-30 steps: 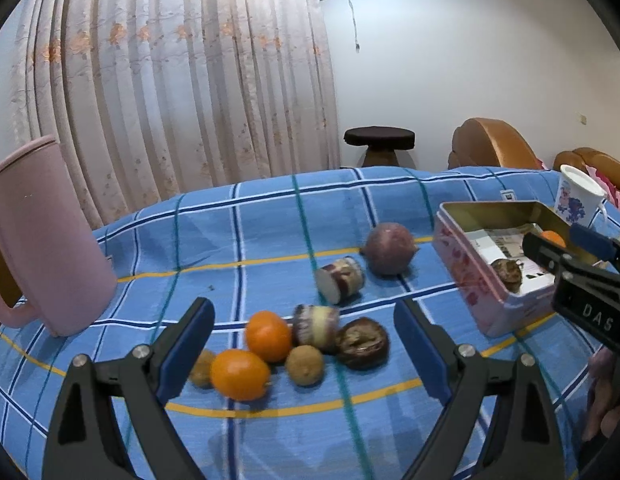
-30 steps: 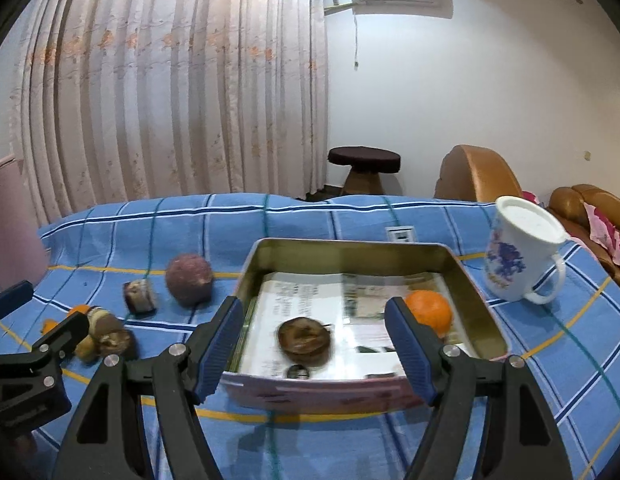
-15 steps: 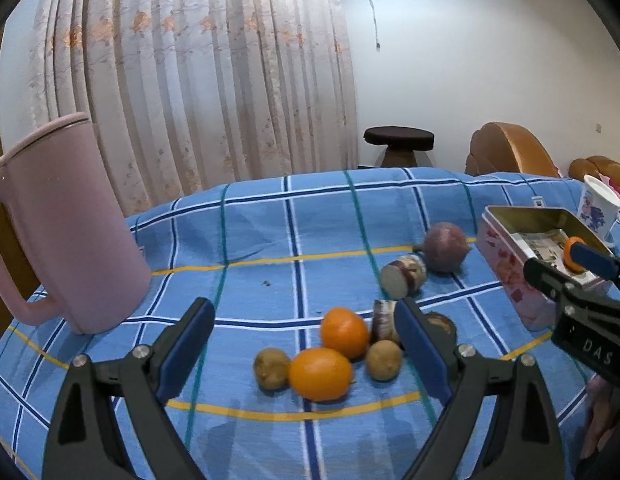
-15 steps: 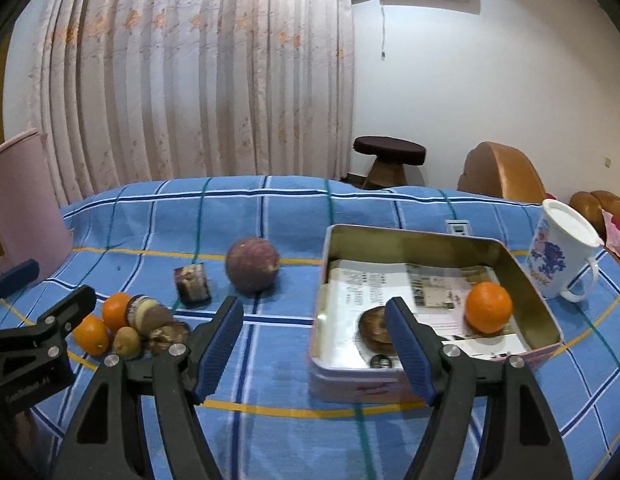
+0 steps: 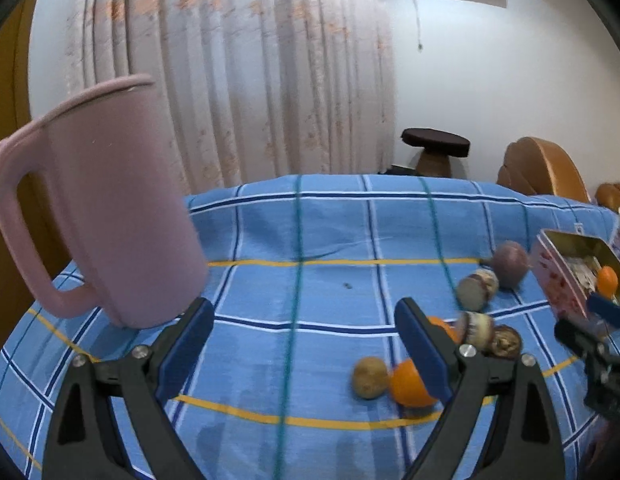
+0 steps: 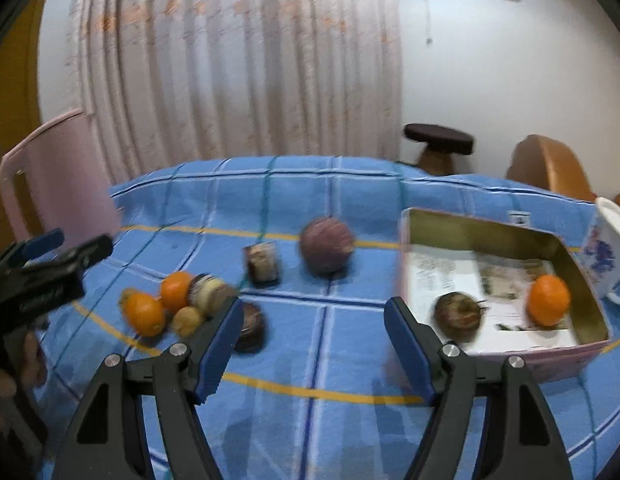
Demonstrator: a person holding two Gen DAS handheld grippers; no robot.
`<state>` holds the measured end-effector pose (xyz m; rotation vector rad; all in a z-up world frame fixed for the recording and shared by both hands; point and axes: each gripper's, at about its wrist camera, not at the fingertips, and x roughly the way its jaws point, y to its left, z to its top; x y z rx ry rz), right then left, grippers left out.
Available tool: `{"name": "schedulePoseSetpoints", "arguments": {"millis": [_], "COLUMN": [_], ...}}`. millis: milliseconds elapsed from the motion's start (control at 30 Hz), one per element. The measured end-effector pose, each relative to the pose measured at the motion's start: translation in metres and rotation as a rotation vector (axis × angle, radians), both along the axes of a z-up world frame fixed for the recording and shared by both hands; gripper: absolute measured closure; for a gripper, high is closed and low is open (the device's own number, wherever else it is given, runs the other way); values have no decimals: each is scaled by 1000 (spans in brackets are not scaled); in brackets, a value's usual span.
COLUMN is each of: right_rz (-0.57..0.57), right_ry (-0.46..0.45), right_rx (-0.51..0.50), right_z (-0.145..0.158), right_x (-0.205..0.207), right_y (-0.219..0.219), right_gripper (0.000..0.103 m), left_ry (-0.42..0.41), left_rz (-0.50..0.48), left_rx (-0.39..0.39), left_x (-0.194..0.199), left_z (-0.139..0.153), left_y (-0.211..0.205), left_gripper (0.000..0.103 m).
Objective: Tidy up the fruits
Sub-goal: 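Grasp the second dark brown fruit with the right tool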
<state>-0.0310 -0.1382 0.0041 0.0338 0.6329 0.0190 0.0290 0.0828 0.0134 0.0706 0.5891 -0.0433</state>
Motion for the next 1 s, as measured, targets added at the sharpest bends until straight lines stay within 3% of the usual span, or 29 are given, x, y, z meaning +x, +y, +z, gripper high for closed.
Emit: {"name": "schedulePoseSetpoints", "arguments": {"millis": [67, 300, 367, 533, 667, 900, 1000], "right_rz": [40, 114, 119, 134, 144, 151, 141], "right_ry": [28, 170, 215, 268, 260, 183, 145], "right_rx": [17, -9, 0, 28, 26, 54, 73], "right_z": [-3, -23, -29, -38, -37, -26, -18], "right_x": [4, 33, 43, 58, 55, 38, 29], "right_y": [9, 38, 42, 46, 45, 38, 31], "right_gripper": [38, 40, 49, 52, 63, 63, 63], "left_ry": [6, 36, 34, 33, 37, 34, 39], "left_rz": [13, 33, 37, 40, 38, 50, 73], "left_rx": [8, 44, 48, 51, 63, 73, 39], "left_x": [2, 7, 7, 8, 9, 14, 16], "left_z": [-1, -9, -9, -9, -10, -6, -4], "left_y": [5, 8, 9, 10, 8, 20, 37], "left_gripper": [9, 9, 9, 9, 9, 9, 9]}}
